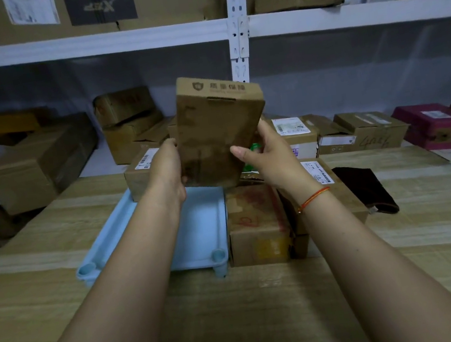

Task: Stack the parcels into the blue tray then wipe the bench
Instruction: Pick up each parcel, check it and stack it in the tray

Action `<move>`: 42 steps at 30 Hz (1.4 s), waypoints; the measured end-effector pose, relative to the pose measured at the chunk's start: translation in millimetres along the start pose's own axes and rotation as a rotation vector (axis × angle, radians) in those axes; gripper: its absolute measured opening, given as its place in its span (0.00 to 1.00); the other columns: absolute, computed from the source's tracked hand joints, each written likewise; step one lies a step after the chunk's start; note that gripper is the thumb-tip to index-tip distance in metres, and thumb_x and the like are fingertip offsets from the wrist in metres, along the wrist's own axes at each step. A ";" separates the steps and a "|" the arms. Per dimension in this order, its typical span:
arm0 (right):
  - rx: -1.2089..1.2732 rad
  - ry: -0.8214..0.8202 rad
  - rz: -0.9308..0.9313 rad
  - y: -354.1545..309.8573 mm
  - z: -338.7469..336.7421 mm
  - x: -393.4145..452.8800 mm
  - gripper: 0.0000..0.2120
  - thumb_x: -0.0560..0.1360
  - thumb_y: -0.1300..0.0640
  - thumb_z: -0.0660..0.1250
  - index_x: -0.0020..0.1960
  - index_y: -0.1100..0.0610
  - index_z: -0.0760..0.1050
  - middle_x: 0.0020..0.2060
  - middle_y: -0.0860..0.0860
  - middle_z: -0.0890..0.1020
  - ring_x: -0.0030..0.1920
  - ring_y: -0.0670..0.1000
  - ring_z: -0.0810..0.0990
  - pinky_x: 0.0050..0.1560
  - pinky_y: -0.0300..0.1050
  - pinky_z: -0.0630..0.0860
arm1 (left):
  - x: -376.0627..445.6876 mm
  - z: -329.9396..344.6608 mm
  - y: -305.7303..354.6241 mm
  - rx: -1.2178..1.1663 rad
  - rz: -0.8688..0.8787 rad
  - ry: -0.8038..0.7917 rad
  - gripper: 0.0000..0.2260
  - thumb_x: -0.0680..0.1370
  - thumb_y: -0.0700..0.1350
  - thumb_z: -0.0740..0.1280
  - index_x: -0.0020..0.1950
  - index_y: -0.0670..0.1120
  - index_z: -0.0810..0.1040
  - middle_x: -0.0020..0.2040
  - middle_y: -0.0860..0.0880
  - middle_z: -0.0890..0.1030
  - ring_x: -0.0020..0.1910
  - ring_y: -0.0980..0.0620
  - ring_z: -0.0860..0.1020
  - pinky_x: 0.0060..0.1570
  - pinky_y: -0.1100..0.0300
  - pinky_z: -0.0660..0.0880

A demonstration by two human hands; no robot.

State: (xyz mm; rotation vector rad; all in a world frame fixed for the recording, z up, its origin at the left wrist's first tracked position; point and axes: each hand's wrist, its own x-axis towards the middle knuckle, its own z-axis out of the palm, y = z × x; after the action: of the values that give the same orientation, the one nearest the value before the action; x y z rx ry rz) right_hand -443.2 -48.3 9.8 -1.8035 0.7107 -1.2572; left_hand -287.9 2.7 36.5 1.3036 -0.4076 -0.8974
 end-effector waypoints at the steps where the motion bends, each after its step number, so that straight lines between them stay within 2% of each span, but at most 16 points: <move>1: 0.003 0.011 0.012 -0.1 0.3 0.5 0.19 0.77 0.63 0.68 0.68 0.57 0.71 0.53 0.41 0.78 0.46 0.29 0.78 0.43 0.26 0.75 | 1.6 -0.1 -1.2 -0.003 0.019 0.016 0.06 0.79 0.47 0.62 0.48 0.48 0.77 0.41 0.51 0.78 0.29 0.56 0.75 0.24 0.70 0.71; 3: -0.007 0.017 0.040 1.9 1.1 0.4 0.19 0.77 0.60 0.69 0.67 0.55 0.72 0.53 0.42 0.80 0.51 0.36 0.79 0.49 0.33 0.78 | 9.0 -1.1 -4.4 0.082 0.059 0.047 0.16 0.79 0.50 0.62 0.62 0.44 0.78 0.55 0.50 0.81 0.45 0.51 0.80 0.40 0.63 0.78; 4: -0.019 0.019 0.052 4.3 1.1 0.9 0.19 0.77 0.59 0.69 0.67 0.54 0.73 0.53 0.42 0.80 0.53 0.39 0.79 0.50 0.35 0.78 | 11.2 -2.4 -5.5 0.128 0.083 0.076 0.19 0.78 0.51 0.62 0.65 0.44 0.76 0.59 0.49 0.80 0.51 0.49 0.79 0.42 0.61 0.77; 8: -0.074 0.043 0.108 13.2 1.1 0.9 0.16 0.76 0.54 0.70 0.63 0.54 0.76 0.47 0.43 0.81 0.50 0.44 0.79 0.53 0.47 0.80 | 15.8 -3.1 -8.1 0.227 0.142 0.044 0.19 0.78 0.51 0.60 0.65 0.45 0.76 0.61 0.47 0.79 0.54 0.46 0.76 0.47 0.58 0.74; 10: -0.099 0.056 0.145 14.7 0.8 0.4 0.13 0.76 0.51 0.71 0.59 0.54 0.78 0.44 0.49 0.80 0.46 0.49 0.79 0.56 0.56 0.78 | 14.6 -3.2 -7.5 0.249 0.141 0.002 0.19 0.78 0.50 0.59 0.65 0.43 0.76 0.60 0.46 0.79 0.52 0.46 0.76 0.42 0.58 0.73; 14: -0.081 0.068 0.221 11.3 0.0 0.1 0.15 0.78 0.48 0.68 0.59 0.56 0.79 0.50 0.49 0.84 0.51 0.49 0.82 0.57 0.49 0.79 | 15.3 -3.9 -5.6 0.230 0.108 -0.076 0.12 0.78 0.48 0.59 0.55 0.45 0.78 0.47 0.46 0.81 0.44 0.47 0.79 0.41 0.57 0.76; 16: -0.062 0.063 0.260 9.9 -1.3 -0.2 0.13 0.79 0.48 0.66 0.55 0.56 0.80 0.48 0.46 0.84 0.50 0.46 0.82 0.51 0.41 0.78 | 11.7 -4.5 -5.2 0.231 0.094 -0.130 0.08 0.79 0.47 0.59 0.44 0.48 0.75 0.35 0.48 0.79 0.35 0.48 0.78 0.37 0.57 0.77; 18: -0.038 0.060 0.296 10.1 -2.3 -0.7 0.10 0.79 0.48 0.65 0.48 0.53 0.79 0.44 0.44 0.83 0.46 0.43 0.81 0.44 0.37 0.75 | 8.4 -7.2 -5.8 0.231 0.094 -0.195 0.11 0.79 0.47 0.60 0.38 0.48 0.74 0.28 0.49 0.77 0.28 0.49 0.78 0.29 0.60 0.77; 20: -0.030 0.074 0.330 11.4 -3.0 -0.5 0.11 0.79 0.47 0.65 0.45 0.54 0.79 0.44 0.46 0.83 0.46 0.45 0.81 0.45 0.39 0.76 | 6.6 -8.6 -7.1 0.221 0.098 -0.257 0.12 0.80 0.47 0.60 0.38 0.47 0.76 0.29 0.48 0.78 0.28 0.49 0.78 0.26 0.63 0.75; 24: -0.001 0.115 0.417 16.2 -2.8 2.0 0.17 0.80 0.45 0.62 0.54 0.58 0.81 0.50 0.51 0.84 0.53 0.52 0.82 0.58 0.50 0.78 | 5.6 -10.2 -10.7 0.275 0.129 -0.294 0.14 0.80 0.50 0.59 0.39 0.49 0.78 0.32 0.50 0.78 0.31 0.50 0.76 0.33 0.61 0.72; 29: 0.009 0.151 0.446 23.7 -1.5 3.7 0.19 0.81 0.45 0.60 0.56 0.59 0.79 0.53 0.53 0.83 0.54 0.54 0.81 0.61 0.54 0.77 | 5.2 -8.9 -11.8 0.328 0.146 -0.340 0.13 0.80 0.51 0.60 0.40 0.49 0.78 0.32 0.50 0.76 0.28 0.53 0.73 0.34 0.59 0.68; 32: 0.015 0.174 0.428 30.0 -1.3 4.9 0.16 0.81 0.46 0.59 0.53 0.57 0.78 0.52 0.53 0.82 0.53 0.53 0.81 0.58 0.52 0.78 | 4.4 -7.5 -11.8 0.319 0.190 -0.366 0.10 0.79 0.52 0.64 0.46 0.47 0.80 0.35 0.51 0.81 0.33 0.53 0.78 0.36 0.60 0.72; 35: -0.039 0.234 0.418 33.5 1.4 3.5 0.17 0.81 0.48 0.61 0.37 0.55 0.71 0.35 0.51 0.76 0.38 0.49 0.76 0.42 0.45 0.73 | 2.7 -7.3 -12.6 0.308 0.246 -0.453 0.09 0.79 0.50 0.67 0.43 0.48 0.80 0.35 0.52 0.82 0.35 0.54 0.79 0.35 0.61 0.74; 37: -0.066 0.255 0.434 36.7 5.2 3.3 0.17 0.76 0.42 0.64 0.43 0.56 0.71 0.40 0.53 0.77 0.43 0.52 0.78 0.45 0.46 0.74 | 0.3 -4.9 -13.8 0.322 0.263 -0.504 0.08 0.78 0.49 0.68 0.43 0.47 0.79 0.36 0.52 0.82 0.36 0.55 0.80 0.35 0.62 0.76; 39: 0.006 0.215 0.442 37.0 9.0 1.0 0.29 0.68 0.32 0.65 0.52 0.57 0.72 0.50 0.54 0.81 0.52 0.54 0.81 0.54 0.51 0.78 | -2.2 -0.7 -15.4 0.339 0.276 -0.515 0.07 0.78 0.49 0.68 0.45 0.46 0.78 0.37 0.52 0.83 0.37 0.55 0.81 0.38 0.62 0.79; 42: 0.164 0.047 0.419 27.1 12.9 -3.8 0.43 0.62 0.23 0.64 0.62 0.56 0.74 0.54 0.52 0.84 0.53 0.49 0.84 0.48 0.45 0.79 | -4.2 4.9 -16.2 0.348 0.293 -0.482 0.08 0.77 0.50 0.70 0.44 0.47 0.76 0.38 0.51 0.85 0.39 0.54 0.82 0.44 0.57 0.78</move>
State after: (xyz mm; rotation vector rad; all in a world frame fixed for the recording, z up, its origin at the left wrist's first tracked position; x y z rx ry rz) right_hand -432.4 -55.4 -17.6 -1.4047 0.9281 -1.0444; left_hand -299.4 2.6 23.4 1.2856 -1.1442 -0.9111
